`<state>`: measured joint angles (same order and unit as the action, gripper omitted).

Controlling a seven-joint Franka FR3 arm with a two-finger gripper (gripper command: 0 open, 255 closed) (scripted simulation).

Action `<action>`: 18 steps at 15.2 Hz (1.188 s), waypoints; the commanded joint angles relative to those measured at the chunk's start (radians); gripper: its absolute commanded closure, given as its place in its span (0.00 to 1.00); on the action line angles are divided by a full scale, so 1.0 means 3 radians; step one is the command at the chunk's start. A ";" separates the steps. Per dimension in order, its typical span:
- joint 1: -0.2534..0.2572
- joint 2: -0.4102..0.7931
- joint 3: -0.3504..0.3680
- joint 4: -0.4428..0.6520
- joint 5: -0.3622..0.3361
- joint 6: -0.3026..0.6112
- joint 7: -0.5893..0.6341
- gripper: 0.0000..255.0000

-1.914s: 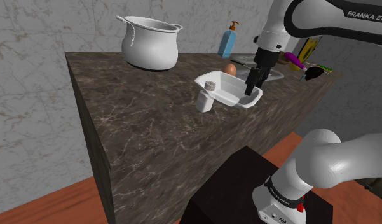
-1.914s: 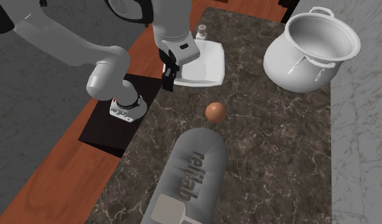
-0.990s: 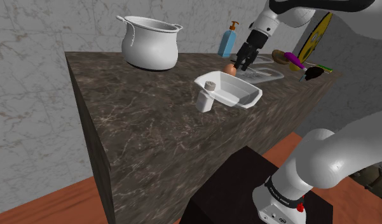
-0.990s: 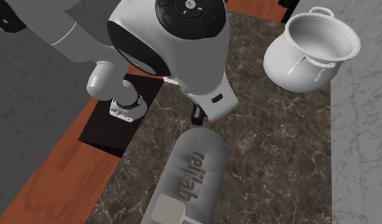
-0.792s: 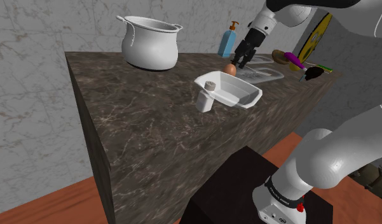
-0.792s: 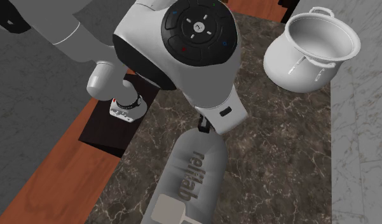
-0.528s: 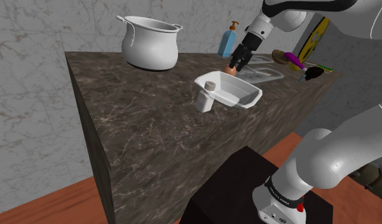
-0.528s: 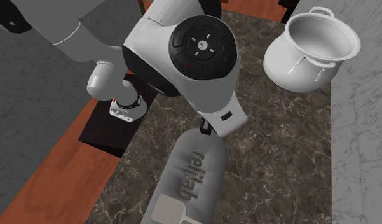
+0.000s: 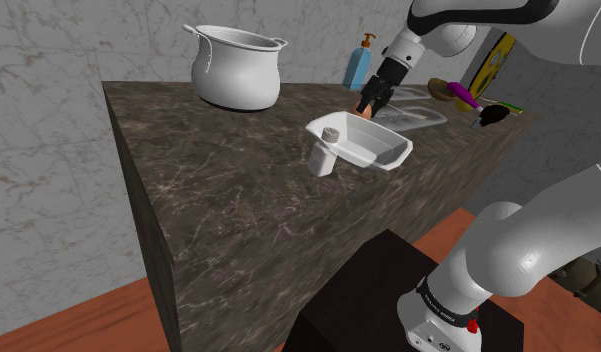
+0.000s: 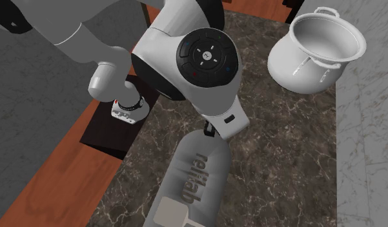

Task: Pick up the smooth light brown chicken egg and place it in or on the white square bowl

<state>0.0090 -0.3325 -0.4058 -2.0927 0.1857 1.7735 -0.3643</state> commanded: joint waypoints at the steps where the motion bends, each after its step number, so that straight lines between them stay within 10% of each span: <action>1: 0.0000 0.0000 0.0000 -0.0001 0.0000 0.0001 0.0000 0.00; 2: 0.0000 0.0000 0.0000 -0.0001 0.0000 0.0001 0.0000 0.00; 3: 0.0000 0.0000 0.0000 -0.0001 0.0000 0.0001 0.0000 1.00; 18: 0.0010 0.0011 0.0007 0.0274 -0.0001 -0.0255 0.0063 1.00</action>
<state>0.0114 -0.3293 -0.4042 -2.0245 0.1853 1.7104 -0.3490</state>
